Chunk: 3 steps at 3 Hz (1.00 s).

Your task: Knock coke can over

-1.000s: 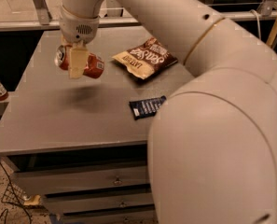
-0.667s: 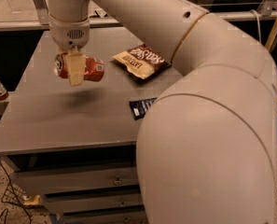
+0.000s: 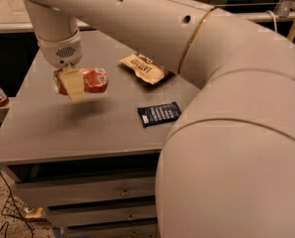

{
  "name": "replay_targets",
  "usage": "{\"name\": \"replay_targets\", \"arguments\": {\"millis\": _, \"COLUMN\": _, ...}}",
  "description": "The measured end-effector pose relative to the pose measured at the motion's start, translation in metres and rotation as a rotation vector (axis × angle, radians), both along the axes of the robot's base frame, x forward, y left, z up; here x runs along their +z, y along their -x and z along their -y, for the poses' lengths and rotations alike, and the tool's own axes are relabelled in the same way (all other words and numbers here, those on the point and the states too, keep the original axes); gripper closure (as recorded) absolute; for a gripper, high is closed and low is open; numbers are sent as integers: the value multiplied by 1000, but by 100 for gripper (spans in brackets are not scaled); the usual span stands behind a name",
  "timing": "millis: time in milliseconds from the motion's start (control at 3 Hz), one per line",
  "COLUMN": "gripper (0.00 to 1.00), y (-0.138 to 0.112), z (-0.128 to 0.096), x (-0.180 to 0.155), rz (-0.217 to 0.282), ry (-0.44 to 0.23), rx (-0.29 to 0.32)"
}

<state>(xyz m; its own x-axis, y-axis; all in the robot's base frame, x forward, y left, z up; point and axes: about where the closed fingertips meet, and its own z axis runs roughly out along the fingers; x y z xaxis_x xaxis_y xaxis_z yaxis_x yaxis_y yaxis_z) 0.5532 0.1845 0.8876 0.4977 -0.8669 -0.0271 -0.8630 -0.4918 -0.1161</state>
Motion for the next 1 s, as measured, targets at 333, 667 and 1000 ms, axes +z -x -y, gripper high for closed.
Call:
{"name": "replay_targets", "arguments": {"millis": 333, "gripper": 100, "y": 7, "z": 4, "x": -14, "rz": 37, "ry": -12, "rx": -77}}
{"name": "replay_targets", "arguments": {"millis": 667, "gripper": 100, "y": 10, "z": 5, "x": -30, "rz": 34, "ry": -33, "rx": -119}}
{"name": "replay_targets", "arguments": {"millis": 1000, "gripper": 75, "y": 10, "z": 4, "x": -31, "rz": 36, "ry": -34, "rx": -117}}
